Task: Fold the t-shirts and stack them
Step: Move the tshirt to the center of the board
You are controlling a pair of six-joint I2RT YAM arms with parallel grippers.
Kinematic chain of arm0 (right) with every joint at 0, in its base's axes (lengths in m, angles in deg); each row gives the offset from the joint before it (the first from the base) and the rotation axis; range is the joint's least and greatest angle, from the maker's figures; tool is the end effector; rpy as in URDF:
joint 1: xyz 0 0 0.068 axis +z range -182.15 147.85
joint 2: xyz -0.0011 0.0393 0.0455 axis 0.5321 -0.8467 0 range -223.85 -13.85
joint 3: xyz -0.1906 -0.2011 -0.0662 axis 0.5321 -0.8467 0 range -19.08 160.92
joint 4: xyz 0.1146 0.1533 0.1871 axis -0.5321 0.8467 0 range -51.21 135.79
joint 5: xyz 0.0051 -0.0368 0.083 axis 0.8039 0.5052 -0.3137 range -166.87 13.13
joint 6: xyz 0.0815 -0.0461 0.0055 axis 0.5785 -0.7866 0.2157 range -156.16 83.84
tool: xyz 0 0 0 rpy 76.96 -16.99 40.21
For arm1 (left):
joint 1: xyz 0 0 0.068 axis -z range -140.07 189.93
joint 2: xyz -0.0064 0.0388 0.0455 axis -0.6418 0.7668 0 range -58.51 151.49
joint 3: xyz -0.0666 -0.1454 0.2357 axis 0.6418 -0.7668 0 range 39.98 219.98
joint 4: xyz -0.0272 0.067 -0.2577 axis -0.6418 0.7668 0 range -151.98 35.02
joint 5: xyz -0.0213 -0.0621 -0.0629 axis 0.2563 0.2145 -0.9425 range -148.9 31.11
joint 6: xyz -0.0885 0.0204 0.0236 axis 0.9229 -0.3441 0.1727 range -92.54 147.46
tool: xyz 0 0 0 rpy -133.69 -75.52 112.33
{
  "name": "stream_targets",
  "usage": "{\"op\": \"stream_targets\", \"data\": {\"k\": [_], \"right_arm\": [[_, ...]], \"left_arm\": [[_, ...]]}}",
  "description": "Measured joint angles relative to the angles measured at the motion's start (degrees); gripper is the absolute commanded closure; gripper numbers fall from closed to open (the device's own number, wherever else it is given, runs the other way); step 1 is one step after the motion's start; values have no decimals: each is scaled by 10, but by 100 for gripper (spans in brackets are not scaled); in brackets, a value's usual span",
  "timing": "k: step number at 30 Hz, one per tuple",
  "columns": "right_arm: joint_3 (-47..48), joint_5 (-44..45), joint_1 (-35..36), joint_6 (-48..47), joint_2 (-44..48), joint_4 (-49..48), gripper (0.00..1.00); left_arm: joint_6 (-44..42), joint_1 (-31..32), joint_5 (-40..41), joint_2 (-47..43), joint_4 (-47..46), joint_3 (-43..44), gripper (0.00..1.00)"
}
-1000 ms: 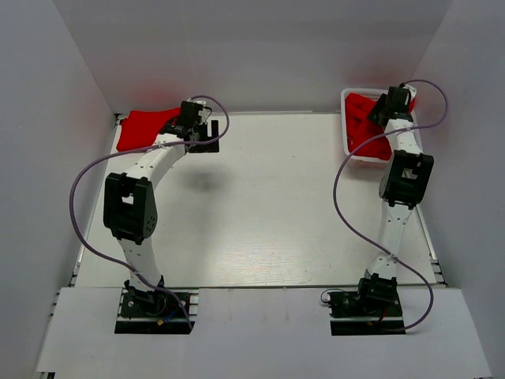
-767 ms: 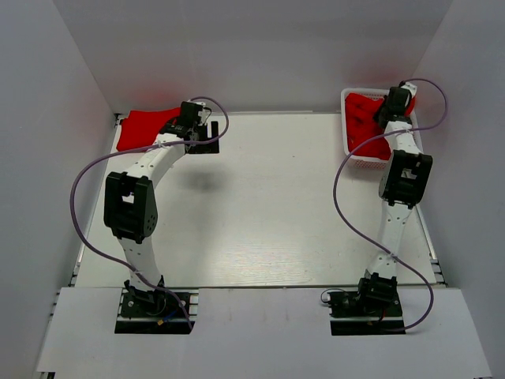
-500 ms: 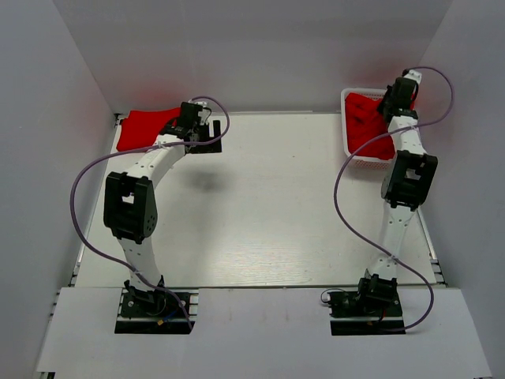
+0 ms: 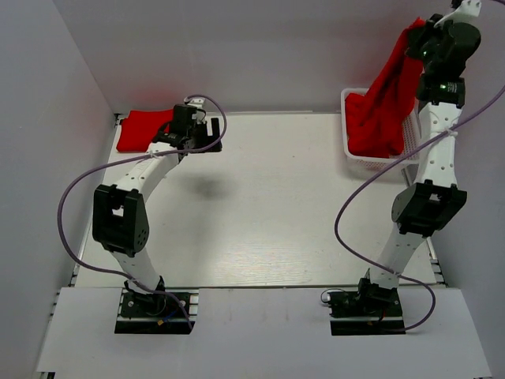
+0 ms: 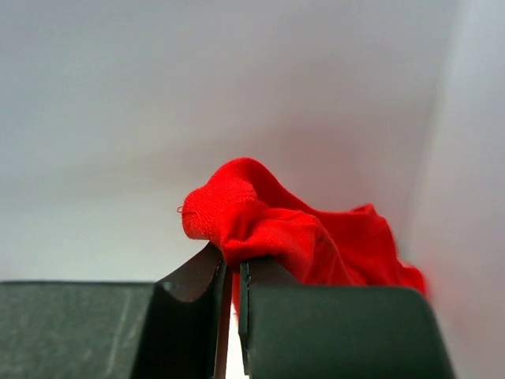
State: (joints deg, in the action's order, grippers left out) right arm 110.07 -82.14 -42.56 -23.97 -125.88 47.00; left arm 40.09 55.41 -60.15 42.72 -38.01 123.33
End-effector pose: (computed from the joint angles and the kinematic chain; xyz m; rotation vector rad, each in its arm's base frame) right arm 0.4959 -0.0833 0.5256 0.2025 1.4022 0.0907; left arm 0.4329 -0.1219 0.2586 0.0692 2.3158 -0.2761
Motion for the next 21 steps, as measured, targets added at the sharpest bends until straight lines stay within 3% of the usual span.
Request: {"op": "stream_targets", "data": {"k": [11, 21], "right_arm": [[56, -269, 24, 190, 29, -180, 100], [72, -319, 112, 249, 78, -323, 100]], "left_arm": [[-4, 0, -7, -26, -16, -12, 0], [-18, 0, 2, -29, -1, 26, 0]]}}
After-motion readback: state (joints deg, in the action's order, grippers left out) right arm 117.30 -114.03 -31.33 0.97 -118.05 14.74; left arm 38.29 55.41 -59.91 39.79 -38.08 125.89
